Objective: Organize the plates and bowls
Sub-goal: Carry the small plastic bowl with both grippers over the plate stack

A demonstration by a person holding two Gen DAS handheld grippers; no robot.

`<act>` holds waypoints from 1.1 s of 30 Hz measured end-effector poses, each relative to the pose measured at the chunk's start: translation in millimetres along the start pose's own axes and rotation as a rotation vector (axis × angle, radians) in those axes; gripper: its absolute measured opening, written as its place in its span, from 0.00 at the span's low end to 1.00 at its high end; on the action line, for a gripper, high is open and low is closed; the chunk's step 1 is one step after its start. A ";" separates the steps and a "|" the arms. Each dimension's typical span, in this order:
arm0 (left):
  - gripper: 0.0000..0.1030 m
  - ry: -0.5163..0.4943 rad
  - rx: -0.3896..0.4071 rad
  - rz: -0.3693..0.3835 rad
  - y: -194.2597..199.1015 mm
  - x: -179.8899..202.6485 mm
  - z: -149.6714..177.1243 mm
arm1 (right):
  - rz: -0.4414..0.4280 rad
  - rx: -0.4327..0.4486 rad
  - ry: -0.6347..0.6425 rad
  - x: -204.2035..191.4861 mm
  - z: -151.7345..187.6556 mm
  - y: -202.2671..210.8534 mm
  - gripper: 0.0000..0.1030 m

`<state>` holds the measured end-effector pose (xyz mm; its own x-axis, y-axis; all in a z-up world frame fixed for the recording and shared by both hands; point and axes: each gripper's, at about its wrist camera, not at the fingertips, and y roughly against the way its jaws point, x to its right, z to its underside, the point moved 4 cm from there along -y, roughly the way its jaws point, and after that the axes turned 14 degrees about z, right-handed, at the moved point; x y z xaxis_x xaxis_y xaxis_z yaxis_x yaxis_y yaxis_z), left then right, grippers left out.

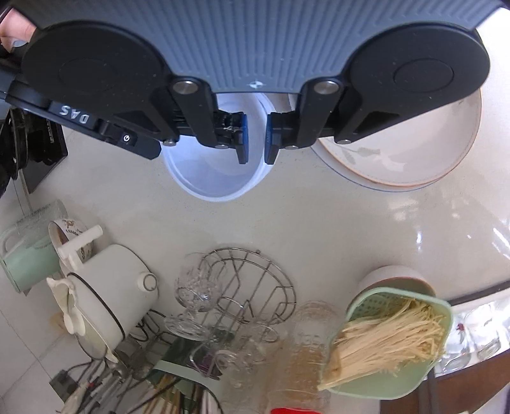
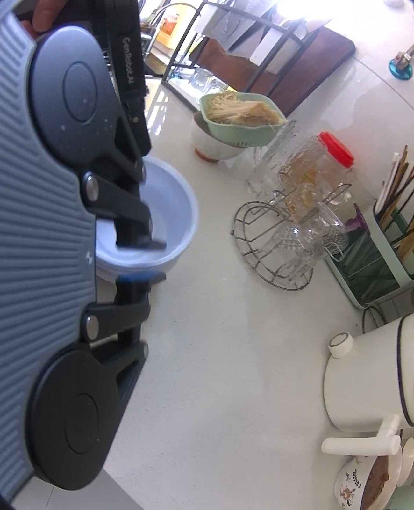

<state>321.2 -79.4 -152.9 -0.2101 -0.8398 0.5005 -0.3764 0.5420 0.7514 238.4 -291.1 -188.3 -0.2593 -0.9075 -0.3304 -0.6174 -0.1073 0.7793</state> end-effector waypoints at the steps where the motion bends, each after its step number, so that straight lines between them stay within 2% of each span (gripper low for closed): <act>1: 0.19 0.002 0.003 -0.005 0.9 -1.4 -0.2 | -0.006 0.002 -0.007 1.5 -0.6 -0.5 0.48; 5: 0.37 0.020 0.020 -0.008 3.0 -5.5 -1.5 | -0.006 -0.013 -0.022 6.2 -0.7 -9.0 0.49; 7: 0.39 0.025 0.021 -0.003 2.2 -6.5 -2.8 | -0.002 -0.049 -0.028 6.6 2.2 -17.6 0.49; 14: 0.41 0.028 0.014 -0.005 0.6 -7.8 -4.0 | -0.010 -0.145 -0.061 7.0 13.3 -46.7 0.46; 15: 0.41 0.027 0.012 -0.006 0.2 -7.8 -4.2 | -0.013 -0.158 -0.069 7.5 14.7 -50.2 0.44; 17: 0.41 0.023 0.011 -0.006 -0.4 -7.5 -4.4 | -0.014 -0.183 -0.077 8.8 18.5 -55.5 0.28; 19: 0.41 0.010 0.006 0.002 -1.2 -6.0 -4.2 | -0.020 -0.194 -0.083 8.6 20.9 -57.4 0.19; 22: 0.41 -0.018 -0.006 -0.001 -4.1 -2.1 -3.3 | -0.002 -0.177 -0.073 9.4 20.8 -54.8 0.12; 33: 0.49 -0.083 -0.112 0.024 -37.3 12.0 3.4 | 0.062 -0.140 -0.083 27.2 17.5 -44.4 0.11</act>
<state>329.6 -109.8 -176.4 -0.2939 -0.8236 0.4851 -0.2678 0.5582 0.7853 245.8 -303.9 -241.2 -0.3577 -0.8783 -0.3172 -0.4901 -0.1126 0.8644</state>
